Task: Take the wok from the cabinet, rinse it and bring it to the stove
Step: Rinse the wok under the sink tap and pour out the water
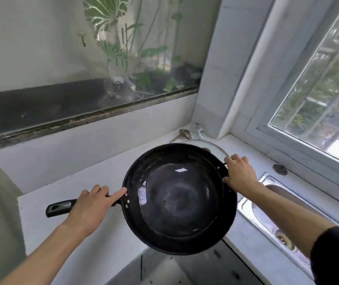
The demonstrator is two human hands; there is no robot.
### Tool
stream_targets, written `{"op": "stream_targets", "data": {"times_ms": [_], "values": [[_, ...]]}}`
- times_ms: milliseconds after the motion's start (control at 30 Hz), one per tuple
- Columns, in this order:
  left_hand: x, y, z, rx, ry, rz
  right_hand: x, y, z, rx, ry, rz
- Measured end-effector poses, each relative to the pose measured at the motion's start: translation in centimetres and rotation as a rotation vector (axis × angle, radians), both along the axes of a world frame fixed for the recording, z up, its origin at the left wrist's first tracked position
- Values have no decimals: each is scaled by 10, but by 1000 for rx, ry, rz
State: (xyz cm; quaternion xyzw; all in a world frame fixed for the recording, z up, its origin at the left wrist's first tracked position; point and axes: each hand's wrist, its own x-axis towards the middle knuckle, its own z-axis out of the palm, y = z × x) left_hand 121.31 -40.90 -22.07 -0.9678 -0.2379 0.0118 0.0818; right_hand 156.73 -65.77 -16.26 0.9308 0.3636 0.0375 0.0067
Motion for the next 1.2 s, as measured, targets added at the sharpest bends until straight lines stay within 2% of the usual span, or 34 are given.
{"op": "stream_targets", "data": {"times_ms": [133,267,533,700,933,1200], "values": [[44,-19,6,80,-1,-121,12,-65,3,20,-1,-98],[89,-51,14,64,55,-203,24,-134,-4,54,2,-205],[168,-142,27,156,-98,-512,42,-268,-24,105,90,-407],[206,-187,26,170,-40,-619,48,-333,-31,85,105,-493],[265,-217,28,88,9,-726,48,-384,-40,94,110,-621],[352,-212,21,30,23,-902,52,-393,-34,8,107,-837]]}}
